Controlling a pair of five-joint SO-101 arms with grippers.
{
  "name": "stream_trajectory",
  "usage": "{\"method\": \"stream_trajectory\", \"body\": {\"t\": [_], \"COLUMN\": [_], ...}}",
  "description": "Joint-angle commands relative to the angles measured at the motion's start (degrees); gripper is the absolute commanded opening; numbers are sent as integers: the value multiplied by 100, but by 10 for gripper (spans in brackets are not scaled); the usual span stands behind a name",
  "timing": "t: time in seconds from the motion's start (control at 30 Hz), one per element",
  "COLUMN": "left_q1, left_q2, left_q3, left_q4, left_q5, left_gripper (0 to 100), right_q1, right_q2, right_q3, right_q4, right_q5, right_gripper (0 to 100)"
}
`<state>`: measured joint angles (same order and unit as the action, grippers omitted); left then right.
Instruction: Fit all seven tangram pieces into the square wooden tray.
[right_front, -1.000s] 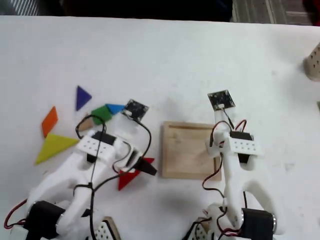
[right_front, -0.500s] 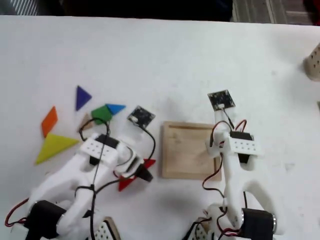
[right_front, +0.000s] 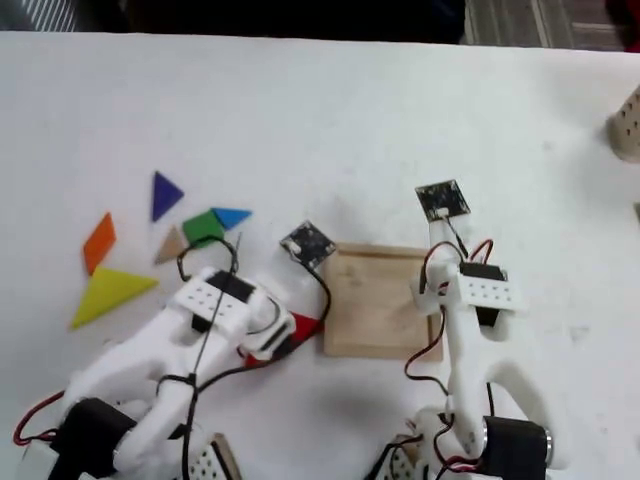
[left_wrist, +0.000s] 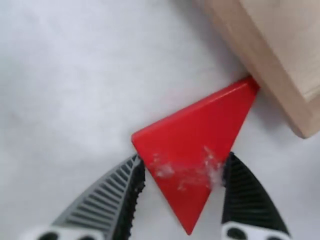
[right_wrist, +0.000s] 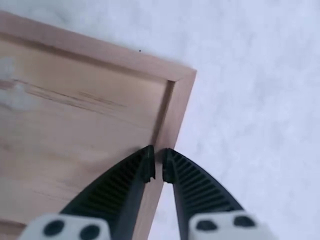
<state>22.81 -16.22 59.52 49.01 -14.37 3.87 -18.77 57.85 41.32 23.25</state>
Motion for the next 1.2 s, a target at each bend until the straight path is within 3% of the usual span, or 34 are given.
{"method": "stream_trajectory", "body": {"t": [0.0, 0.4, 0.7, 0.87, 1.17], "left_q1": [57, 66, 57, 57, 31], "left_q2": [119, 110, 110, 110, 110], "left_q3": [-79, -176, -220, -237, -237], "left_q4": [-35, -185, -193, -229, -281], "left_q5": [-70, -62, 369, 369, 378], "left_gripper": [198, 195, 190, 20, 41], "right_q1": [-66, -75, -75, -75, -75], "right_q2": [-48, -48, -75, -75, -84], "right_q3": [18, 18, 18, 18, 18], "right_q4": [-31, -48, -48, -48, -40], "right_q5": [26, 26, 26, 26, 26], "right_gripper": [36, 36, 35, 35, 35]}}
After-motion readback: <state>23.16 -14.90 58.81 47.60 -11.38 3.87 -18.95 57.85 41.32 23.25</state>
